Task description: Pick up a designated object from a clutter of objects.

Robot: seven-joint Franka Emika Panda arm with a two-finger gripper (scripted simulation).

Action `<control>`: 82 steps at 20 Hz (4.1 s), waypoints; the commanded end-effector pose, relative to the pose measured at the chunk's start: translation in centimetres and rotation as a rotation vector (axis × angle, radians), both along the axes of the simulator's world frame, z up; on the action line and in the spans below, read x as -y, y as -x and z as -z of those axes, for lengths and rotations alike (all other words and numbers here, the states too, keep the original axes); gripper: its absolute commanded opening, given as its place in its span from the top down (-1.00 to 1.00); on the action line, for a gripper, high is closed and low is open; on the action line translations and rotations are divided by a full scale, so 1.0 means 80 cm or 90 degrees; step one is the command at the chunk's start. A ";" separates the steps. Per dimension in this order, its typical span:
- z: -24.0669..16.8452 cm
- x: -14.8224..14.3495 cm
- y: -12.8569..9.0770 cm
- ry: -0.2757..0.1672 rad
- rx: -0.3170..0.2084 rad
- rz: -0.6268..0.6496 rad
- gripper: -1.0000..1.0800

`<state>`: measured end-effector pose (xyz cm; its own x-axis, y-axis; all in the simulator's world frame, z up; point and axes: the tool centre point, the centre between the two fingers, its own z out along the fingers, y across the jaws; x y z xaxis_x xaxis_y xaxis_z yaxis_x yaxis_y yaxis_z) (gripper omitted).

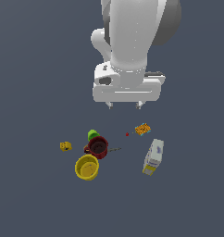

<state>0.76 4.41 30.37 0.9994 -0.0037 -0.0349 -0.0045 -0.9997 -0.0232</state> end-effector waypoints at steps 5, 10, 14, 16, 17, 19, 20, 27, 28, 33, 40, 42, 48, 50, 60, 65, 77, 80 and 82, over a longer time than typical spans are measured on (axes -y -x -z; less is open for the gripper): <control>0.016 -0.024 -0.027 0.005 0.002 0.033 -0.92; 0.038 -0.055 -0.058 0.011 0.006 0.072 -0.92; 0.062 -0.087 -0.084 0.014 0.010 0.110 -0.92; 0.074 -0.102 -0.095 0.016 0.012 0.128 -0.92; 0.079 -0.109 -0.099 0.016 0.013 0.136 -0.92; 0.090 -0.122 -0.108 0.017 0.015 0.151 -0.92; 0.095 -0.128 -0.111 0.017 0.015 0.157 -0.92; 0.120 -0.158 -0.128 0.018 0.019 0.190 -0.92; 0.122 -0.160 -0.129 0.018 0.019 0.193 -0.92; 0.127 -0.166 -0.131 0.018 0.020 0.199 -0.92; 0.143 -0.165 -0.130 0.018 0.019 0.197 -0.92; 0.156 -0.165 -0.130 0.018 0.019 0.198 -0.92; 0.186 -0.165 -0.130 0.018 0.020 0.199 -0.92; 0.190 -0.166 -0.130 0.018 0.020 0.199 -0.92; 0.189 -0.166 -0.131 0.018 0.020 0.199 1.00; 0.189 -0.166 -0.131 0.018 0.020 0.199 1.00; 0.126 -0.117 -0.127 0.018 0.020 0.199 1.00; 0.093 -0.092 -0.125 0.018 0.019 0.199 1.00; 0.068 -0.073 -0.123 0.017 0.019 0.199 1.00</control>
